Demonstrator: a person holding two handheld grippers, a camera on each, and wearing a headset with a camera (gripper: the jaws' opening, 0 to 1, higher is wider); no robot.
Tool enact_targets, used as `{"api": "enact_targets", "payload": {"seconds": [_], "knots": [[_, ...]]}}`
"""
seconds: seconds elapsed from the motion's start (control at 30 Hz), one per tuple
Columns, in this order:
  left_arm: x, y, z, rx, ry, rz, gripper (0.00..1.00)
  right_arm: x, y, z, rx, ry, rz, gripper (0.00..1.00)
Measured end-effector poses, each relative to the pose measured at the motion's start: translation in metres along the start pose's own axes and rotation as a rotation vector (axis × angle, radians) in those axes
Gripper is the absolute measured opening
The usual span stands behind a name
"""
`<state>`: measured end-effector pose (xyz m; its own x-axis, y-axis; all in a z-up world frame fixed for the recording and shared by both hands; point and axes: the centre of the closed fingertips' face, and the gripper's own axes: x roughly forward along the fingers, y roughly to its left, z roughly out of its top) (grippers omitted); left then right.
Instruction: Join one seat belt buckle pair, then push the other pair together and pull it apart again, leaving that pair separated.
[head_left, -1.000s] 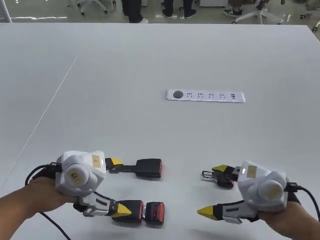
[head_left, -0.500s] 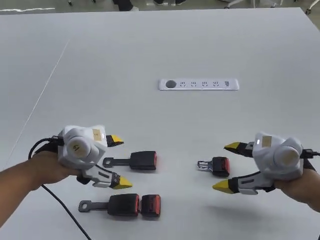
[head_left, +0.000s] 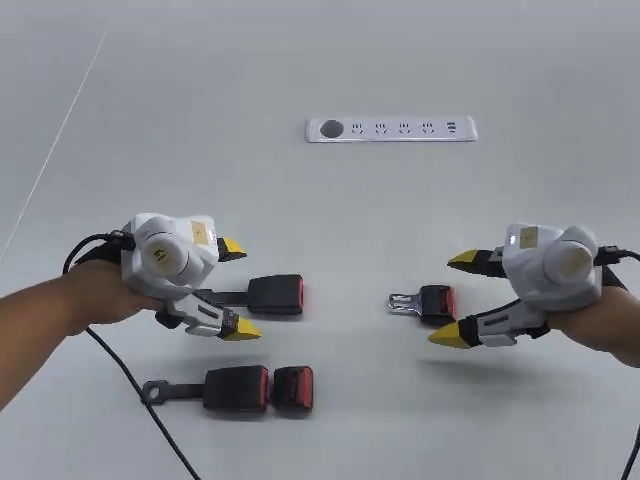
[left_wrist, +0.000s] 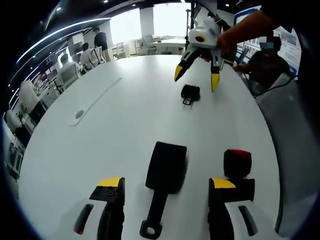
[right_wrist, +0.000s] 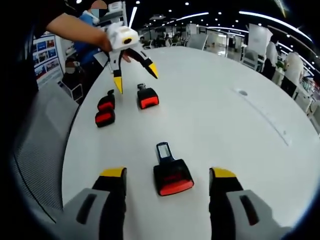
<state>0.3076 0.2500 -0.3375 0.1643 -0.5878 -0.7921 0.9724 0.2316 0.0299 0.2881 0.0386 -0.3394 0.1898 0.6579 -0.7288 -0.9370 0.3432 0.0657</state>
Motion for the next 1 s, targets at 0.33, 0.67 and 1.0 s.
{"api": "enact_targets", "payload": {"seconds": [0.33,0.67,1.0], "knots": [[0.023,0.004,-0.008,0.004,0.014,-0.043,0.61,0.015,0.002,-0.014,-0.034,0.038,0.049,0.6],[0.031,0.002,-0.019,0.051,0.05,-0.096,0.48,0.015,-0.005,-0.03,-0.082,0.093,0.075,0.45],[0.028,-0.006,-0.013,0.102,0.053,-0.117,0.33,0.016,-0.01,-0.031,-0.099,0.082,0.079,0.36]]}}
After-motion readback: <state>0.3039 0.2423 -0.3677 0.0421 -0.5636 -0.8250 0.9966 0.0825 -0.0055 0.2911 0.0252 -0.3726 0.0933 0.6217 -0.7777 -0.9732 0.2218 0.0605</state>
